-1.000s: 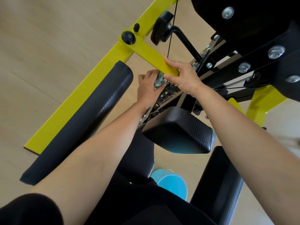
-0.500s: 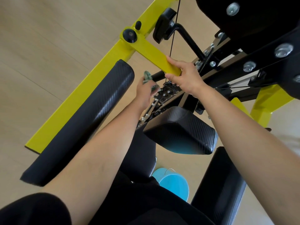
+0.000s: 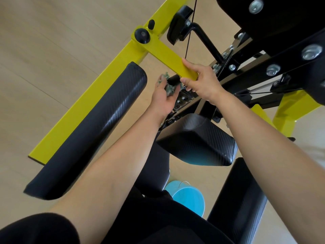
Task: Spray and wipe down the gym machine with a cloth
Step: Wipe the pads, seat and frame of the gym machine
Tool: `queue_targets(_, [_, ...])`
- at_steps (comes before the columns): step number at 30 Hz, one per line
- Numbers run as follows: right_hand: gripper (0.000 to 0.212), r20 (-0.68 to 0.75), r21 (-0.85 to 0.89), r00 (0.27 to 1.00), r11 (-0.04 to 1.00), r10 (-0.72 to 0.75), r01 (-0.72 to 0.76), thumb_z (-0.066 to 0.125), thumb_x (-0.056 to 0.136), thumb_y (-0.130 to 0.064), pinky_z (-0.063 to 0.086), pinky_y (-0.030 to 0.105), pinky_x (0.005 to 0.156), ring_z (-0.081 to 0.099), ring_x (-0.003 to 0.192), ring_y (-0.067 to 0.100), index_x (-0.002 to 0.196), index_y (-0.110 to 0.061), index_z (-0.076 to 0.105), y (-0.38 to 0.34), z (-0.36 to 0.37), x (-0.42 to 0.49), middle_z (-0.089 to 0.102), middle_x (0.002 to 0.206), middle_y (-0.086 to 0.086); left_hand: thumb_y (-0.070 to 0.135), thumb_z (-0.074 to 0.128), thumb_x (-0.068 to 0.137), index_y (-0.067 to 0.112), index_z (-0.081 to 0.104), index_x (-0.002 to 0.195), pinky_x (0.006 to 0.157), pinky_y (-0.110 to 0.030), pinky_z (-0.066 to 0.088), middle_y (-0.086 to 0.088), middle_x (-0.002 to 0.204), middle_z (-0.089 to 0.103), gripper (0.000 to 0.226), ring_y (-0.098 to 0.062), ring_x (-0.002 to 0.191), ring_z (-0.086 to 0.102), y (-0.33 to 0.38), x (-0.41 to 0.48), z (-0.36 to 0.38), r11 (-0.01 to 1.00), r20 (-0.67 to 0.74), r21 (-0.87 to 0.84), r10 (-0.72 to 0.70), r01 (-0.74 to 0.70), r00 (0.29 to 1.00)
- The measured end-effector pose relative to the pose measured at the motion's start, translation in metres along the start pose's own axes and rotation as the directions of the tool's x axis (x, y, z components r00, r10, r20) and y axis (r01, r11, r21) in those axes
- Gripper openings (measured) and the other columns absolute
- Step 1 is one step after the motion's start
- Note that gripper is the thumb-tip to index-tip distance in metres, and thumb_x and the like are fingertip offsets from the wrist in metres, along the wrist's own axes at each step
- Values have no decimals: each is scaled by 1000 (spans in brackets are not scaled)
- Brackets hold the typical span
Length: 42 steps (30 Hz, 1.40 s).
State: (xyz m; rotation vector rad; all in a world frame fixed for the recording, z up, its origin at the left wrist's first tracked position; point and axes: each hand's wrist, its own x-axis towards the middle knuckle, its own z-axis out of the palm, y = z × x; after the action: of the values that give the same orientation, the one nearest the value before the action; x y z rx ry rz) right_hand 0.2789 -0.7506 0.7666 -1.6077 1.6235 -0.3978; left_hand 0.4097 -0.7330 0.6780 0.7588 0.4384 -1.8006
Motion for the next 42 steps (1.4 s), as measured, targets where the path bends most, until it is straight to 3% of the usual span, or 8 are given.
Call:
queue_targets(5, [64, -15, 2, 1000, 1000, -10, 10, 74, 94, -19, 52, 14, 63, 60, 101, 21, 151, -34, 48, 1, 1, 0, 57, 135, 10, 24, 51, 106, 14, 61, 117, 90, -40, 56, -18, 110, 64, 18, -30, 102, 63, 4, -5, 2, 995, 55, 17, -95, 94, 994])
queue_targets(12, [64, 4, 33, 1000, 999, 19, -19, 72, 95, -14, 50, 12, 58, 66, 71, 13, 152, -30, 47, -7, -2, -6, 57, 136, 9, 33, 45, 108, 6, 46, 150, 104, -49, 48, -24, 128, 60, 50, -39, 126, 56, 12, 7, -4, 987, -75, 21, -155, 157, 985])
queue_targets(19, [65, 6, 32, 1000, 999, 28, -28, 73, 95, -12, 50, 12, 58, 65, 77, 11, 152, -26, 47, -10, -4, -8, 58, 136, 5, 14, 49, 107, 14, 61, 124, 72, -40, 66, -22, 122, 59, 21, -34, 103, 63, 12, 1, 3, 987, -19, 112, -112, 114, 993])
queue_targets(26, [67, 65, -154, 998, 988, 20, -10, 77, 92, -22, 39, 33, 118, 42, 141, 13, 151, -30, 48, -15, -21, 6, 46, 158, 0, 15, 48, 108, 17, 60, 109, 64, -37, 64, -18, 114, 60, 13, -34, 99, 63, 18, 0, 18, 950, 51, 256, -198, 179, 979])
queue_targets(32, [66, 69, -373, 997, 928, 34, -6, 71, 97, -24, 39, 33, 115, 48, 138, 22, 155, -32, 41, -30, -30, 12, 48, 157, 6, 13, 43, 109, 16, 53, 134, 105, -49, 48, -23, 154, 42, 26, -42, 140, 45, 13, 16, 46, 978, -45, 102, -176, 180, 983])
queue_targets(35, [66, 66, -415, 997, 909, 49, -17, 69, 98, -27, 39, 38, 114, 48, 139, 28, 156, -36, 38, -32, -31, 11, 48, 156, 9, 11, 40, 110, 16, 48, 147, 104, -46, 47, -22, 155, 42, 38, -37, 141, 46, 6, 18, 49, 989, -86, 69, -126, 132, 988])
queue_targets(38, [67, 68, -415, 996, 910, 49, -16, 69, 97, -27, 38, 38, 114, 47, 140, 30, 156, -37, 38, -34, -29, 9, 49, 156, 10, 10, 41, 109, 13, 54, 135, 95, -44, 51, -22, 148, 50, 30, -32, 124, 59, 8, 12, 49, 984, -56, 127, -120, 126, 991])
queue_targets(42, [66, 47, -406, 998, 914, 39, -17, 70, 97, -27, 37, 30, 109, 47, 139, 26, 155, -37, 39, -31, -27, 8, 51, 154, 8, 13, 47, 107, 14, 57, 98, 78, -38, 58, -10, 96, 64, 13, -20, 84, 61, 5, -1, 48, 948, 54, 268, -193, 172, 980])
